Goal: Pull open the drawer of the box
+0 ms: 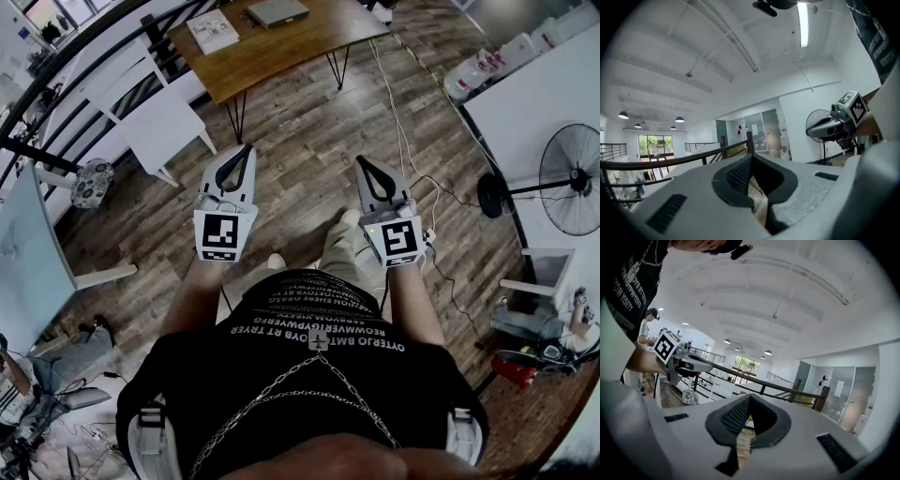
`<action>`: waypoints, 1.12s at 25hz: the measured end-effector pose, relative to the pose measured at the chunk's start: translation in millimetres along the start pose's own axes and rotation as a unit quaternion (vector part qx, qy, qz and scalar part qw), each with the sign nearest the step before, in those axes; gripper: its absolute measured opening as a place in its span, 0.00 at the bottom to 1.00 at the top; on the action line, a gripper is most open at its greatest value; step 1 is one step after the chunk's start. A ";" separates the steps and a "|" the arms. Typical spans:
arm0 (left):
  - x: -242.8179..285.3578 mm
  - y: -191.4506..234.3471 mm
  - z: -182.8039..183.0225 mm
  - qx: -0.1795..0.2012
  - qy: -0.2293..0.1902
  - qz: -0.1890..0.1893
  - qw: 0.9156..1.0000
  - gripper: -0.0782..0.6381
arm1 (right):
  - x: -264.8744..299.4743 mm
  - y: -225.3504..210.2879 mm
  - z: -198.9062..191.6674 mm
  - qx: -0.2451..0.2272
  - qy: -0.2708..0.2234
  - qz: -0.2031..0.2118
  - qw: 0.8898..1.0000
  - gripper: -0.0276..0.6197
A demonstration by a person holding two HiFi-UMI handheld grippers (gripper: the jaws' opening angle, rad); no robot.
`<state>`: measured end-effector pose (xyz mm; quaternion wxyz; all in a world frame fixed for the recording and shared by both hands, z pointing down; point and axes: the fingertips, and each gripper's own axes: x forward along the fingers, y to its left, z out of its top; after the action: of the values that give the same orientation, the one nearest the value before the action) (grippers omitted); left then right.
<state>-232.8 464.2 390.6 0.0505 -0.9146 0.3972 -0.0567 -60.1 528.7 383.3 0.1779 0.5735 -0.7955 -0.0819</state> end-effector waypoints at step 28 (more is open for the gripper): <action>119.2 -7.3 -16.3 -0.052 0.038 0.008 0.998 0.12 | 87.4 -100.4 -44.5 0.069 -0.021 0.035 0.997 0.04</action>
<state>-149.0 381.1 415.3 -0.0121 -0.9100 0.4085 -0.0704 21.0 416.7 407.3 0.1239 0.5542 -0.8225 -0.0323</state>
